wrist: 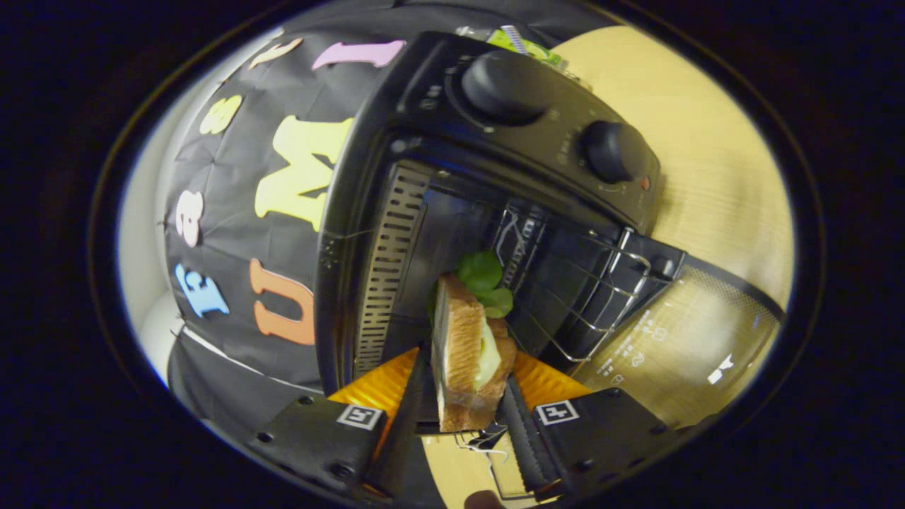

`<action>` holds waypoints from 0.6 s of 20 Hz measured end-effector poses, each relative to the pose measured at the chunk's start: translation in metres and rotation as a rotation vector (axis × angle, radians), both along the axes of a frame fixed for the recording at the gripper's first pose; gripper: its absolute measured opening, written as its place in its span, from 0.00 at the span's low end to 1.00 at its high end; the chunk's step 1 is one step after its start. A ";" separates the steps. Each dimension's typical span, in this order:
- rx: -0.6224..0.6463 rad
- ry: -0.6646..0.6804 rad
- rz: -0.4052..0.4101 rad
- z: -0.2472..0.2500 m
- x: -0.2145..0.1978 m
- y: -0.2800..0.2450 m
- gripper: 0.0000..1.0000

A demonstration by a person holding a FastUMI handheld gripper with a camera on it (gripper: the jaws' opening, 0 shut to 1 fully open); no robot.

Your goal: Open the toaster oven, put the food inside, and close the toaster oven door.

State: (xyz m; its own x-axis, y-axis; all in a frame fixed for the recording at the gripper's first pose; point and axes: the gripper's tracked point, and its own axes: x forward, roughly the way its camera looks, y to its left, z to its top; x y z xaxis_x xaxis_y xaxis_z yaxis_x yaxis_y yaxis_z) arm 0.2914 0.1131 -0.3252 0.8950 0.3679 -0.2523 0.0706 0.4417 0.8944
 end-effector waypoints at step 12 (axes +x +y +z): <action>-0.775 0.080 0.335 -0.031 -0.034 0.011 0.97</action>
State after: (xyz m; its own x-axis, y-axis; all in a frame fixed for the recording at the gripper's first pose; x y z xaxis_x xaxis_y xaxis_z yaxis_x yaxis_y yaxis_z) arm 0.2571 0.1240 -0.3560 0.7382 0.3070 -0.6006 -0.1225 0.9367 0.3281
